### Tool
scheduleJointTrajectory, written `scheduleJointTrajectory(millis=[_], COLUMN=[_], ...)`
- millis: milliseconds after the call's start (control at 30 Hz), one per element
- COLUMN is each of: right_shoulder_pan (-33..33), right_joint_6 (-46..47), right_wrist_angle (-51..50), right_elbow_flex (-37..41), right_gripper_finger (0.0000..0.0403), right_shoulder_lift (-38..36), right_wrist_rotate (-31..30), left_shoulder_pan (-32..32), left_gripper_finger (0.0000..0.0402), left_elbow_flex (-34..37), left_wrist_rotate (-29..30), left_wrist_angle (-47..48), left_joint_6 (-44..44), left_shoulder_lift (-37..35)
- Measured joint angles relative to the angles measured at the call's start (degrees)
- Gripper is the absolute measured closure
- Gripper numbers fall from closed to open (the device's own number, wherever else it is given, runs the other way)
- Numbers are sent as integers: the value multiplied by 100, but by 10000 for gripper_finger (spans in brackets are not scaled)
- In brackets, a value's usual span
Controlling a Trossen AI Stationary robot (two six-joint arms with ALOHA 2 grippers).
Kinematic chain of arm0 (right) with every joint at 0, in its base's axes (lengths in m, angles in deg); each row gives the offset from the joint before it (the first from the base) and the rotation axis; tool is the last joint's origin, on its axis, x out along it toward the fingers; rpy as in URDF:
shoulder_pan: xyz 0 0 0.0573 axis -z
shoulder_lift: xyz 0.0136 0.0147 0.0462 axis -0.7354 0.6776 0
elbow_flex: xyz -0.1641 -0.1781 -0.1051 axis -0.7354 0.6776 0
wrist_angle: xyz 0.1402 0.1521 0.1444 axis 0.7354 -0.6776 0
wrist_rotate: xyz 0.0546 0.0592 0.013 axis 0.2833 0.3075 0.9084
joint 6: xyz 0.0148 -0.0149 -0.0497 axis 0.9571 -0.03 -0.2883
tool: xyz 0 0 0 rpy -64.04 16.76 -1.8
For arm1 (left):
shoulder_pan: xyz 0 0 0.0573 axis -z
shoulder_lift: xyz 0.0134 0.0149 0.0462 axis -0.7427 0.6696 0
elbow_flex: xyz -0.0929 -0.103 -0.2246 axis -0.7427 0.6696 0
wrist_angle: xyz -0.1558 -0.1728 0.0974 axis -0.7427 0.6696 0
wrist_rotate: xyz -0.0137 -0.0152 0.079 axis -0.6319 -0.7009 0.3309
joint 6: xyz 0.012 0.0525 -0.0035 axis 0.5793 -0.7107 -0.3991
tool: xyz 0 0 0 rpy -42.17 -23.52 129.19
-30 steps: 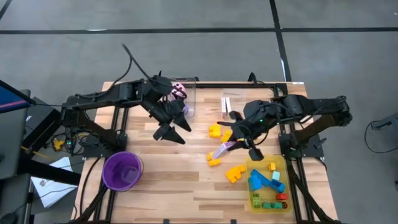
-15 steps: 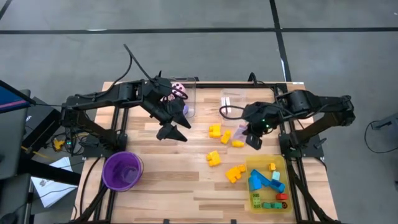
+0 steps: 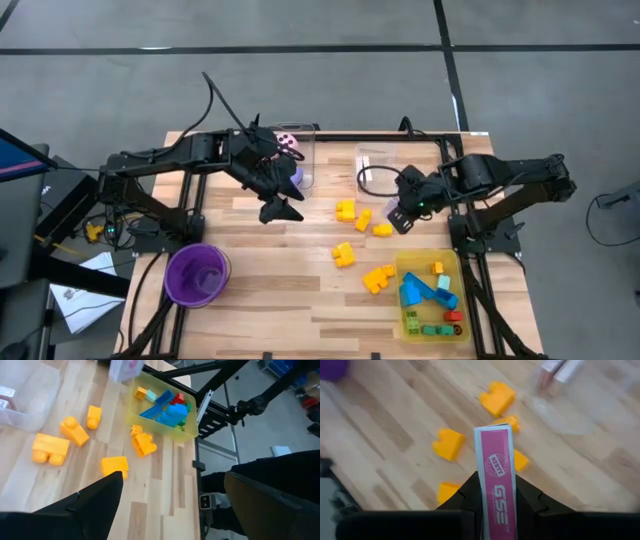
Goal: Pick & Place Toys
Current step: Put the pink deck of cards into the right transparent bin
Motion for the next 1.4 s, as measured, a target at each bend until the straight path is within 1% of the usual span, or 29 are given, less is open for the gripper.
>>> scheduleJointTrajectory(millis=[167,233,333,400,467,500,533,633,733,833,900,1000,1133,1300,1400], right_shoulder_pan=[-234,-320,-422,-504,-604,-668,-726,-833,-887,-881,-879,-797,-634,-394,-291], right_joint_6=[225,269,253,81,-389,-634,-872,-1460,-1886,-2234,-2336,-2458,-2512,-2548,-2573], right_wrist_angle=[1500,2213,2967,3350,3868,4097,4295,4947,5388,5848,6152,6369,6609,6745,6744], right_elbow_flex=[701,940,1243,1409,1539,1590,1626,1716,1795,1901,1953,1953,1962,1960,1960], right_gripper_finger=[345,345,345,345,345,345,345,345,345,345,345,345,345,345,345], right_shoulder_lift=[-361,-557,-889,-1115,-1326,-1417,-1481,-1618,-1656,-1654,-1621,-1526,-1398,-1373,-1374], right_wrist_rotate=[-11,-103,-483,-819,-1127,-1247,-1358,-1618,-1678,-1689,-1679,-1604,-1388,-939,-893], left_shoulder_pan=[179,261,397,501,566,590,596,598,596,619,624,624,624,642,642], left_gripper_finger=[72,77,81,84,86,87,88,89,90,97,104,114,127,147,165], left_elbow_flex=[0,0,0,64,344,543,738,1455,2227,2763,2967,3096,3065,3076,3075], left_wrist_rotate=[267,420,709,1091,1532,1671,1683,1589,1566,1578,1809,2073,2072,2076,2085], left_wrist_angle=[-107,-224,-421,-617,-1111,-1463,-1859,-3494,-5151,-6836,-7497,-8061,-8538,-8623,-8644], left_joint_6=[-282,-293,-294,-233,29,188,328,744,1167,1450,1512,1387,1217,1214,1215], left_shoulder_lift=[0,0,0,-5,-11,-7,5,13,63,56,92,230,317,405,404])
